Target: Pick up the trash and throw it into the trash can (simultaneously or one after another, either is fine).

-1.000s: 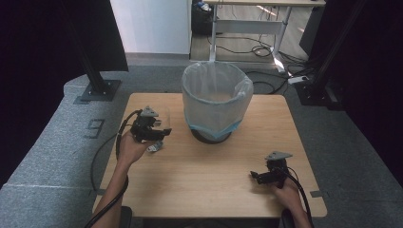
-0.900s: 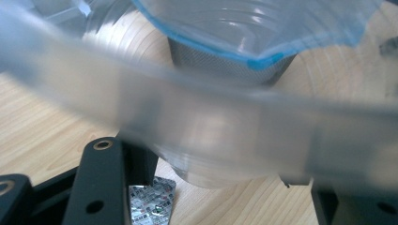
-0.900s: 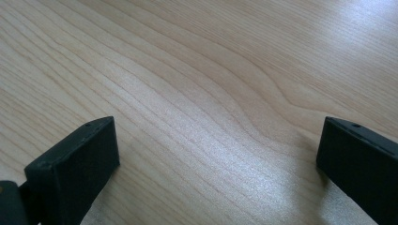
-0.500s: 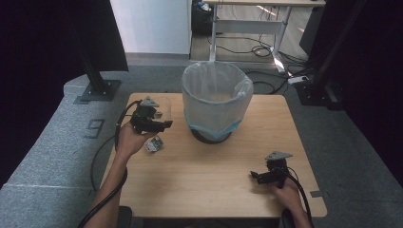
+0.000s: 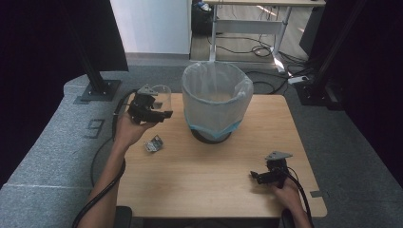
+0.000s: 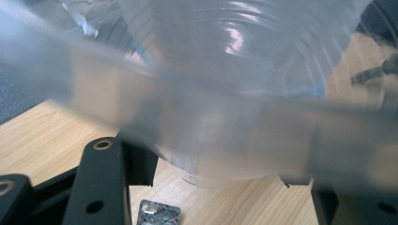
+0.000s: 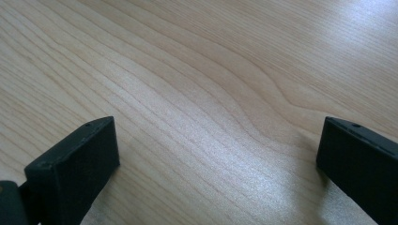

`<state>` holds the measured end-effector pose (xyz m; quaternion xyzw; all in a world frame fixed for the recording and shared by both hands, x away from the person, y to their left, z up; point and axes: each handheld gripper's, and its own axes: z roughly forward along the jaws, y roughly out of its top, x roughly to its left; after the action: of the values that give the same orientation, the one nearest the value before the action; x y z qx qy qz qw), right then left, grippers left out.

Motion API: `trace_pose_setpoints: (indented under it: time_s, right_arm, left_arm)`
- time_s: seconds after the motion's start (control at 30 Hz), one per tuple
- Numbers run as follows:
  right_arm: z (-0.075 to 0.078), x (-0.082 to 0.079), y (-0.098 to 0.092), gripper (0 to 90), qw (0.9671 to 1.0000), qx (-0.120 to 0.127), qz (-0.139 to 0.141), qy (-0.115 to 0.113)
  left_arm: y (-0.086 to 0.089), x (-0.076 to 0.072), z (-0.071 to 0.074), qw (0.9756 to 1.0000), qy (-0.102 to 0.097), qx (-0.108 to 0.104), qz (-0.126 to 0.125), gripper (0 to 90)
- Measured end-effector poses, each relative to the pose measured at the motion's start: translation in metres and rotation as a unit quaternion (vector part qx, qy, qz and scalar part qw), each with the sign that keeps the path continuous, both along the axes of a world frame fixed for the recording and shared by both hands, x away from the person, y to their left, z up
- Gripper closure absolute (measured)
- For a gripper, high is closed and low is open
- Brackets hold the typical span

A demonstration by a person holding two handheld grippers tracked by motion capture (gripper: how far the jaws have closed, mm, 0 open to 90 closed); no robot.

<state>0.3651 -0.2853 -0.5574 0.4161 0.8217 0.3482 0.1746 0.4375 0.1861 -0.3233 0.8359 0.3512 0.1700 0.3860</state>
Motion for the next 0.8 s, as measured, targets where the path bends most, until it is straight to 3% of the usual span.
trace_pose_setpoints:
  time_s: [0.43,0.8]
  right_arm:
    - [0.000,0.000,0.000,0.0,1.0000,0.000,0.000,0.000]
    - [0.000,0.000,0.000,0.0,1.0000,0.000,0.000,0.000]
  left_arm:
    - [-0.011,0.009,0.032,1.0000,-0.004,-0.002,-0.007,41.8]
    - [-0.027,0.017,0.049,0.9998,-0.011,0.005,-0.015,41.8]
